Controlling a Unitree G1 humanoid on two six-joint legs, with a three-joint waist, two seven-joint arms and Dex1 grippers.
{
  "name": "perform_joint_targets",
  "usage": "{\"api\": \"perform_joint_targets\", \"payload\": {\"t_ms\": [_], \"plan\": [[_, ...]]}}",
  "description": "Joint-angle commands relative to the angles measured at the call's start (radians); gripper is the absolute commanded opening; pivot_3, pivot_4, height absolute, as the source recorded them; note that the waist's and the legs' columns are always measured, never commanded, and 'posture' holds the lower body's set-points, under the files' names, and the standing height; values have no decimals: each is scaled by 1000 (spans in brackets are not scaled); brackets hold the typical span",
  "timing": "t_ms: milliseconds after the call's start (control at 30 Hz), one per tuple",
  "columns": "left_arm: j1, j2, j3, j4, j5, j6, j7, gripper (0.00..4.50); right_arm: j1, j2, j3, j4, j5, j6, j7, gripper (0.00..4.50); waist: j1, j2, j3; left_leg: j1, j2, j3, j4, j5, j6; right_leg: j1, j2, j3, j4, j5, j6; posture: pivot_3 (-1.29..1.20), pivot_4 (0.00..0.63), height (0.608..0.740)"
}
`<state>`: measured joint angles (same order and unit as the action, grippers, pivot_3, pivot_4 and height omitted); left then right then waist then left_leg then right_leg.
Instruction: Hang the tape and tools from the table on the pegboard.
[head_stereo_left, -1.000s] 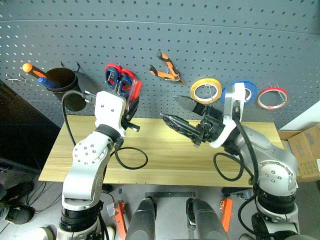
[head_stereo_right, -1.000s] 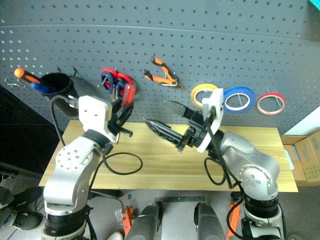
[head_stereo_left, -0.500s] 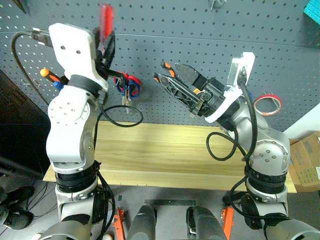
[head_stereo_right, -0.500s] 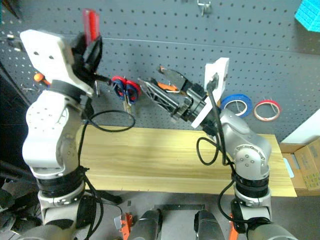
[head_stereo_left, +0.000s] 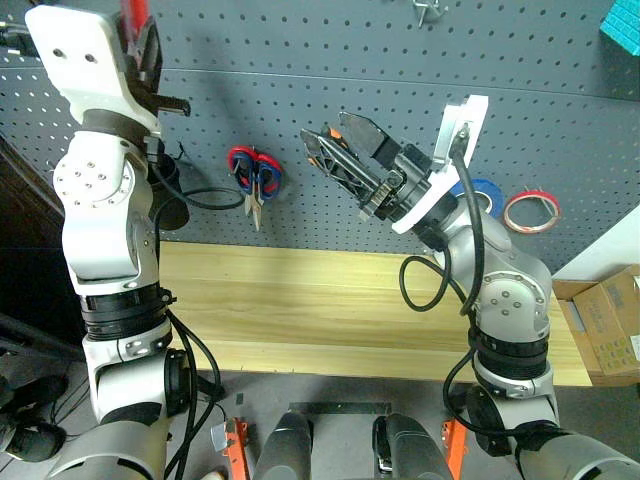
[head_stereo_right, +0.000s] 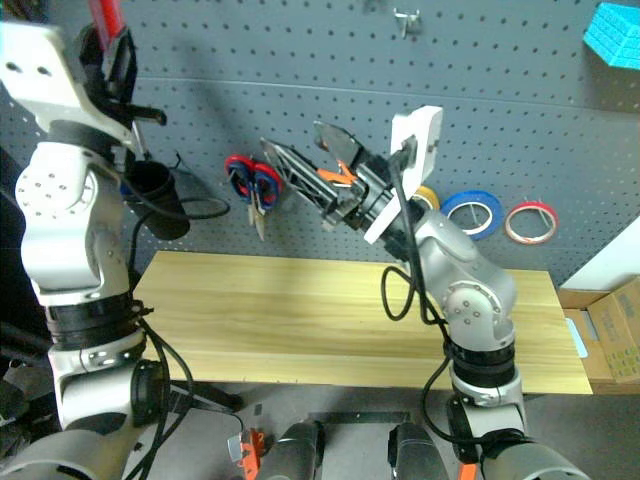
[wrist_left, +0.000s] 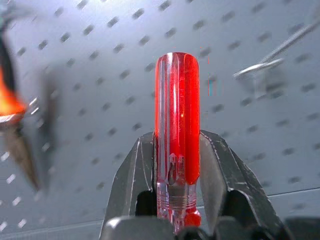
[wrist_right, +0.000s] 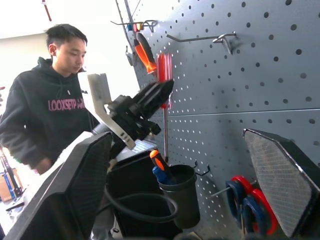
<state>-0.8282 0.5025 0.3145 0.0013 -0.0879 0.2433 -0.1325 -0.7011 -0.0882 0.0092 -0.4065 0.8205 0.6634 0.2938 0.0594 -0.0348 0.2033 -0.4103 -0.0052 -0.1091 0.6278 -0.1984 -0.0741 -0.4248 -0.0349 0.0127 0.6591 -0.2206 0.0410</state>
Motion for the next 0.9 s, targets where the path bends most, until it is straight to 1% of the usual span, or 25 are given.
{"api": "perform_joint_targets", "payload": {"t_ms": [33, 200, 400, 567, 767, 833, 900], "plan": [[-35, 25, 48, 60, -4, -87, 33, 810, -25, 10, -1, -19, -13, -30, -4, 4500, 0, 0, 0, 0, 0, 0, 0, 0, 0, 0, 0, 0, 0, 0, 0, 235, 94, 740], [-58, 40, 69, 228, -24, -175, 38, 810, -12, 17, 14, -17, -34, -39, -3, 4500, 0, 0, -1, 0, 0, 0, 0, 0, 0, 0, 0, 0, 1, 0, -1, 236, 102, 740], [-83, 75, 50, 398, -19, -285, 4, 810, -3, 23, 16, -13, -53, -45, -3, 4500, -1, -1, -1, 1, 0, 0, 0, 0, 0, 0, 0, 0, 1, 0, -1, 230, 108, 740], [-94, 75, 34, 480, -17, -340, -3, 810, 7, 21, 18, -19, -61, -43, -6, 4500, -2, -1, -1, 1, 0, 0, 0, 0, 0, 0, 0, 0, 2, 0, -1, 218, 117, 740], [-84, 72, 25, 495, -23, -348, -4, 810, 12, 18, 15, -28, -65, -39, -13, 4500, -5, -1, -1, 1, 0, 0, 0, 0, 0, 0, 0, 0, 2, 0, -1, 211, 123, 740], [-83, 68, 23, 495, -28, -350, -10, 1563, 15, 17, 16, -30, -66, -38, -14, 4500, -6, -1, -1, 1, 0, 0, 0, 0, 0, 0, 0, 0, 2, 0, -1, 210, 124, 740], [-83, 64, 21, 495, -34, -350, -17, 2188, 16, 17, 17, -31, -66, -38, -15, 4500, -6, -1, -1, 1, 0, 0, 0, 0, 0, 0, 0, 0, 2, 0, -1, 208, 126, 740]]}}
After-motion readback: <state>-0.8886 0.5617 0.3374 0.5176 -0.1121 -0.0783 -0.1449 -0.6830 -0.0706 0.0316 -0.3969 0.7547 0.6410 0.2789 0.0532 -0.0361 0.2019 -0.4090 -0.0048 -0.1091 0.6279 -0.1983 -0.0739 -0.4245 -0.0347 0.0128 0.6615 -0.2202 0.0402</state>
